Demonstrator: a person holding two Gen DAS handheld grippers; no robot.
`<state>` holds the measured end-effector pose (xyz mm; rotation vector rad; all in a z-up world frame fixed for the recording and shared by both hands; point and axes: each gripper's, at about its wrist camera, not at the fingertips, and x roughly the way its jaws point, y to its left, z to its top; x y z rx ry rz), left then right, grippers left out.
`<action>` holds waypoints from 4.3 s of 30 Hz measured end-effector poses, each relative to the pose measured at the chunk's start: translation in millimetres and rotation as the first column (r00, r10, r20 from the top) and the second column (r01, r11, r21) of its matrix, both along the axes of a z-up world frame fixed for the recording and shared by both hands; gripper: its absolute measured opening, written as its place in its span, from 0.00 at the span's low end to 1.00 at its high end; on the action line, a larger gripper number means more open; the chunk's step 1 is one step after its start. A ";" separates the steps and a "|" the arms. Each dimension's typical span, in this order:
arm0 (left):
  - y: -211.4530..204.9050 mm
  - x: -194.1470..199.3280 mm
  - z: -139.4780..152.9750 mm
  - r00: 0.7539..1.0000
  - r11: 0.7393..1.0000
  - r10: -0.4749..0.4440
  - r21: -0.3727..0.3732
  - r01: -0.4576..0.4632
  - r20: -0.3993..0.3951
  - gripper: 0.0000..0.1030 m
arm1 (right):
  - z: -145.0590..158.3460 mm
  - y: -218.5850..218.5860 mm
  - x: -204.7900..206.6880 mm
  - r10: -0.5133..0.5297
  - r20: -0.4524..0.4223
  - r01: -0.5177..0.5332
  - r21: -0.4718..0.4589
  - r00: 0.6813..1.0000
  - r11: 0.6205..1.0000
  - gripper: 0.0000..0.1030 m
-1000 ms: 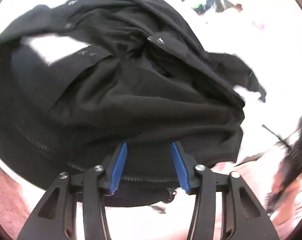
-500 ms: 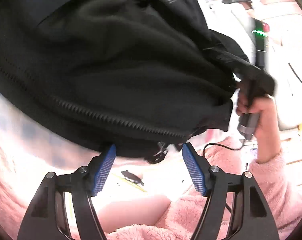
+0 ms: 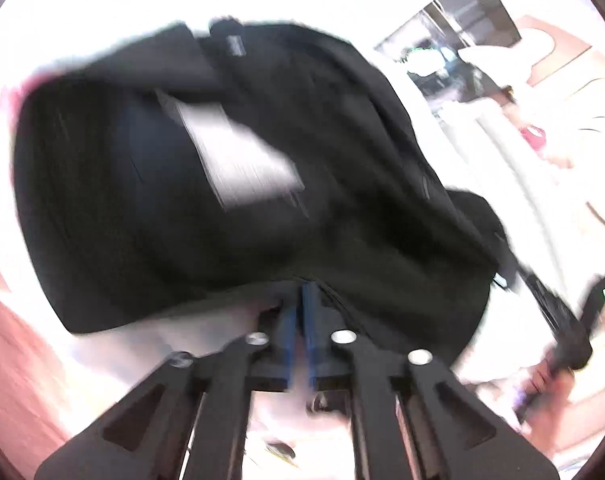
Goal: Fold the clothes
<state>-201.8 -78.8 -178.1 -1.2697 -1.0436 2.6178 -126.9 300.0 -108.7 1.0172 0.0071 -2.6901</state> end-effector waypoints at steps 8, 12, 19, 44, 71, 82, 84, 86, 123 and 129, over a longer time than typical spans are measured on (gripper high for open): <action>-0.4 16.4 -6.2 0.993 0.983 0.118 0.142 -0.114 -0.016 0.19 | -40.0 -0.3 23.1 0.088 0.136 -0.080 -0.061 0.987 0.995 0.35; 35.6 19.8 -50.7 0.986 0.922 -0.152 0.368 0.116 0.068 0.42 | -74.0 2.3 -7.1 -0.006 0.180 0.012 -0.035 0.984 0.999 0.66; 58.6 5.6 -58.9 0.987 0.969 -0.122 0.229 0.095 0.105 0.45 | -122.6 30.4 -33.4 -0.050 0.351 0.117 -0.172 0.935 0.978 0.06; 52.9 12.2 -56.4 0.980 0.988 -0.127 0.112 0.110 0.153 0.74 | -36.8 -66.4 32.2 0.207 0.137 -0.204 -0.036 0.969 0.978 0.72; -2.2 17.0 68.9 0.994 0.987 0.075 -0.133 -0.085 -0.085 0.16 | -86.9 51.8 35.8 -0.028 0.333 0.143 -0.327 0.943 0.934 0.17; 63.7 32.6 -50.4 0.967 0.991 -0.125 0.069 0.112 0.221 0.65 | -65.1 21.7 14.5 0.011 0.228 0.034 -0.192 0.973 0.981 0.55; 67.7 26.2 -43.2 0.969 0.991 -0.130 0.037 0.125 0.208 0.65 | -50.5 19.0 15.7 0.014 0.205 0.025 -0.185 0.979 0.983 0.55; 65.0 19.2 -31.2 0.979 0.993 -0.116 0.026 0.113 0.168 0.65 | -37.0 21.4 22.5 0.027 0.167 0.009 -0.212 0.986 0.977 0.55; -13.7 41.0 14.8 0.994 0.994 -0.052 0.101 0.042 0.092 0.55 | -48.7 57.9 26.7 -0.127 0.249 0.177 -0.187 0.960 0.966 0.80; 13.8 82.4 -36.5 0.977 0.974 -0.092 0.221 0.049 0.191 0.68 | -31.3 65.3 52.0 0.132 0.225 -0.002 -0.497 0.965 0.868 0.85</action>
